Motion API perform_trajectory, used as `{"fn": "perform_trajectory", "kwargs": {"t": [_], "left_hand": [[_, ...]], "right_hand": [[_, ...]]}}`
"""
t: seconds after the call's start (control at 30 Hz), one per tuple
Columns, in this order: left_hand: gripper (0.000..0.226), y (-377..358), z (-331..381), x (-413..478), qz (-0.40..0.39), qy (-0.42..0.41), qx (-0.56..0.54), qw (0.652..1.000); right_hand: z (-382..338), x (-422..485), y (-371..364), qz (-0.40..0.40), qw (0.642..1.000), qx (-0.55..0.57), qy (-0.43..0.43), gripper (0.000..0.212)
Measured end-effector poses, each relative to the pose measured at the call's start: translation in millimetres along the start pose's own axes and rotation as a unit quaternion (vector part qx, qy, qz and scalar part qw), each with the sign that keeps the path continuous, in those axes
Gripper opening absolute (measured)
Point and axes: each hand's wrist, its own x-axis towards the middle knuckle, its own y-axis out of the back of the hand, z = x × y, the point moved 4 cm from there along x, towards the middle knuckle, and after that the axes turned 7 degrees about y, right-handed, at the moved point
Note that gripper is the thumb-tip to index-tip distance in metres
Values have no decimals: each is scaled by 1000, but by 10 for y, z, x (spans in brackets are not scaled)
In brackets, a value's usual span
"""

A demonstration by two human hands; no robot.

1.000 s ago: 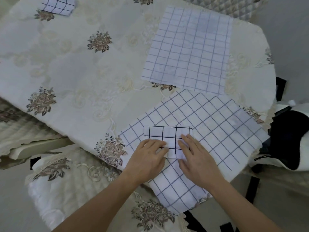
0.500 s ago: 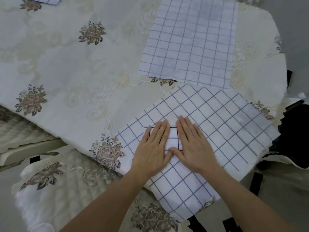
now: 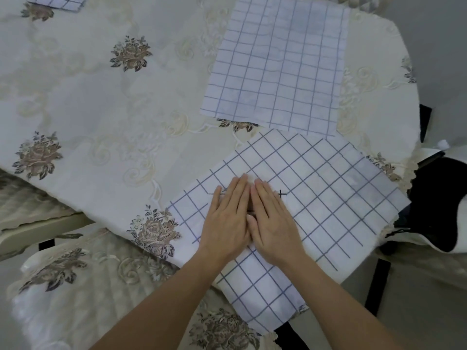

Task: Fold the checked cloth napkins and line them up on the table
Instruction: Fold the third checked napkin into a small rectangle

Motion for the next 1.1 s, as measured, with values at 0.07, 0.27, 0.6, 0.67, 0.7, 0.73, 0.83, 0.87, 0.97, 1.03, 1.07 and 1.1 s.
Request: {"fn": "perform_trajectory", "kwargs": {"t": [0.07, 0.27, 0.6, 0.67, 0.7, 0.73, 0.83, 0.87, 0.97, 1.03, 1.07, 1.1], "left_hand": [[66, -85, -39, -20, -11, 5, 20, 1000], [77, -92, -276, -173, -17, 10, 26, 999], [78, -36, -361, -243, -32, 38, 7, 999], [76, 10, -356, -229, -38, 49, 4, 998], [74, 55, -348, -212, -32, 55, 6, 998], [70, 113, -342, -185, -22, 59, 7, 998], [52, 267, -321, -34, 7, 43, -9, 999], [48, 305, -301, 34, 13, 27, -18, 999], [40, 367, -180, 198, -14, -37, -48, 998], [38, 390, -121, 257, -41, -55, -41, 997], [37, 397, -110, 275, -49, -56, -35, 997], [36, 401, -109, 290, -51, -59, -31, 996]], "right_hand": [[11, 2, -53, -30, 999, -11, -8, 70], [344, -194, 37, -60, 994, -88, -12, 88], [416, -245, 89, -53, 992, -105, -44, 87], [407, -240, 100, -61, 992, -102, -45, 86], [402, -239, 113, -65, 992, -99, -47, 86], [402, -242, 133, -64, 992, -95, -49, 85], [394, -288, 236, -41, 994, -80, -66, 81], [375, -312, 269, -30, 994, -72, -73, 79], [282, -403, 302, -12, 994, -39, -101, 72], [201, -447, 316, -3, 993, -24, -120, 68], [157, -466, 323, 2, 992, -21, -126, 67], [111, -479, 332, 6, 991, -21, -131, 66]]}}
